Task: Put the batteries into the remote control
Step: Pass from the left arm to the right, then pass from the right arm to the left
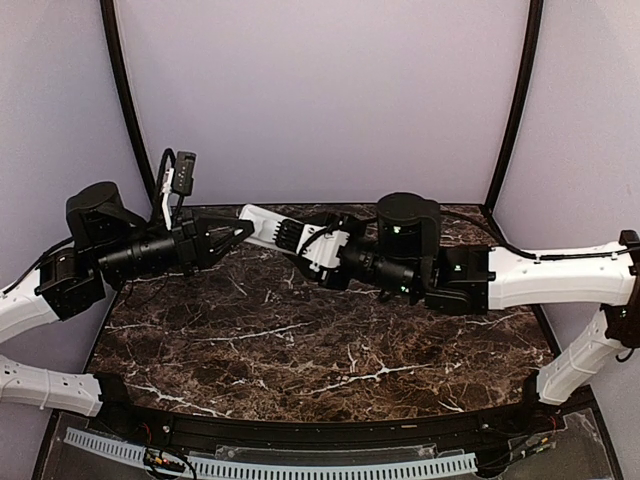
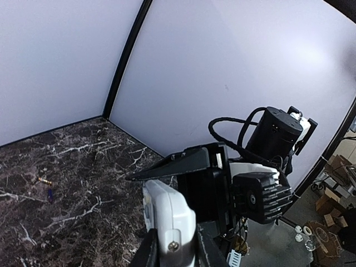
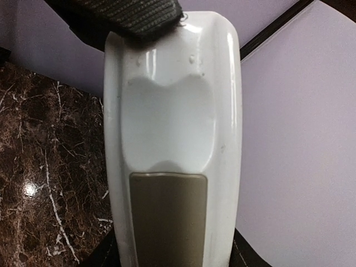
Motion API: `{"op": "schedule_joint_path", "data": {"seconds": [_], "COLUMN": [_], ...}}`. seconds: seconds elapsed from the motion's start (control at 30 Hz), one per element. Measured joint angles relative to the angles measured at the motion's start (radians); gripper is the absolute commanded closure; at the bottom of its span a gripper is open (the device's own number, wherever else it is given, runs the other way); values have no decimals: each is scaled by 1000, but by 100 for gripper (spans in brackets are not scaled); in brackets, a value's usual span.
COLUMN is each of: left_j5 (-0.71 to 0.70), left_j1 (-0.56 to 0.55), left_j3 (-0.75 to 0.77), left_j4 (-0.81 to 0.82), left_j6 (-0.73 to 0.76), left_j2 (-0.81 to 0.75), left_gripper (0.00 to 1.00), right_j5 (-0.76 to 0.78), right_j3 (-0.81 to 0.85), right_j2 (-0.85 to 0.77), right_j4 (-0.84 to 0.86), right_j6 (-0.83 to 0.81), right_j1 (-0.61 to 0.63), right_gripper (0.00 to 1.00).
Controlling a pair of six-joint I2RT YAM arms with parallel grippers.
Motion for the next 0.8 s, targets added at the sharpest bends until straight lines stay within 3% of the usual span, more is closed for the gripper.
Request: {"op": "schedule_joint_path", "data": {"seconds": [0.03, 0.1, 0.23, 0.3, 0.43, 0.8], "left_j5": [2, 6, 11, 15, 52, 176], "left_j1": [0, 0, 0, 0, 0, 0], "left_j3": [2, 12, 66, 99, 182, 248], "left_j4": [-10, -52, -179, -237, -359, -550], "left_j6": [2, 23, 80, 109, 180, 351], "left_j2": [0, 2, 5, 5, 16, 153], "left_gripper": [44, 29, 13, 9, 9, 27], "right_j5": [-1, 4, 10, 11, 35, 149], "right_j3": [0, 2, 24, 49, 116, 170], "right_j2": [-3, -12, -41, -58, -71, -12], "right_j4": [-9, -40, -135, -199, -315, -496], "right_j6": [-9, -27, -80, -112, -194, -425], "right_j1": [0, 2, 11, 25, 81, 132], "right_gripper": [78, 79, 80, 80, 80, 81]}}
